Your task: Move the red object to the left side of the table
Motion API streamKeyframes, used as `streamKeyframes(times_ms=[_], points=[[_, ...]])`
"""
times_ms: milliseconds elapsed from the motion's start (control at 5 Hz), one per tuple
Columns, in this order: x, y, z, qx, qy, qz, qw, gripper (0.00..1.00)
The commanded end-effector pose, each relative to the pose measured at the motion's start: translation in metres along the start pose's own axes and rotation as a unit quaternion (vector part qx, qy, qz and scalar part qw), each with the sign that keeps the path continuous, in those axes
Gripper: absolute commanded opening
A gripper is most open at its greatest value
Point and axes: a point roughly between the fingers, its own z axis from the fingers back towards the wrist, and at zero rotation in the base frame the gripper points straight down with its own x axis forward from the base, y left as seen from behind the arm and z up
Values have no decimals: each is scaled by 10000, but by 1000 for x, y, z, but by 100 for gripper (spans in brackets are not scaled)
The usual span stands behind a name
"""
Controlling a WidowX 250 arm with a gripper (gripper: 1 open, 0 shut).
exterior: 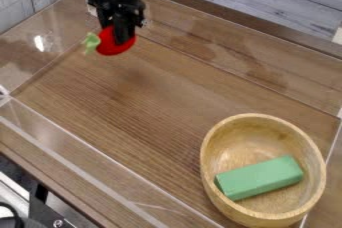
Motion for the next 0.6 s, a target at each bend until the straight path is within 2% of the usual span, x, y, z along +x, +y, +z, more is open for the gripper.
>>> streamKeyframes(times_ms=[0, 200, 400], points=[[6, 27, 7, 213, -206, 125, 9995, 0], [6, 42, -5, 198, -154, 213, 9995, 0], [5, 49, -16, 81, -95, 226, 9997, 0]])
